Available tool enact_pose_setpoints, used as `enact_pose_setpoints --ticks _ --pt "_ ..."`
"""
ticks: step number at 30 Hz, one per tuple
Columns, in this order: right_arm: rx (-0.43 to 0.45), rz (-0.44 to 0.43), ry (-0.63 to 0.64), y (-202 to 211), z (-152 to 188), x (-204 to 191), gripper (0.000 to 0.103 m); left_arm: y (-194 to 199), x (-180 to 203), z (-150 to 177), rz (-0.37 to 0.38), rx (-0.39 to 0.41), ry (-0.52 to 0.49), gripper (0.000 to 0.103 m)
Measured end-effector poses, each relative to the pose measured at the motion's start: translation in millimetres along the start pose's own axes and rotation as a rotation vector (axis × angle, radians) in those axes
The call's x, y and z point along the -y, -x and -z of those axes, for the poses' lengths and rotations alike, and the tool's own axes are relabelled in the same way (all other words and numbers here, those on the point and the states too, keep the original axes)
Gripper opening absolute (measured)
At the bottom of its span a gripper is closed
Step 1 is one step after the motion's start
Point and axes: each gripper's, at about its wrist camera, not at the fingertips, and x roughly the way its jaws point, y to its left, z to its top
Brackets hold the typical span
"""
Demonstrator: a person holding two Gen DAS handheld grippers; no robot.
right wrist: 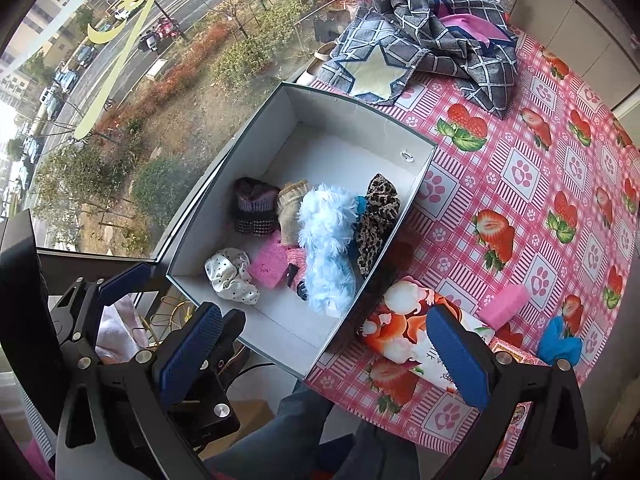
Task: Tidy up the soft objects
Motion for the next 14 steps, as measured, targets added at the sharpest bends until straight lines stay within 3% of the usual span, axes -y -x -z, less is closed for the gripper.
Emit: enact_pose_setpoints --ticks 11,14 --pt "0.009 0.004 -0.005 4.2 4.5 -0.9 0.103 3.7 -3.0 2.4 0.011 0.003 0.009 0.102" --pt "0.008 0.007 -0.005 5.7 7.4 -2.2 0.103 11.8 -5.9 4.2 0.057 0.050 0.012 0.102"
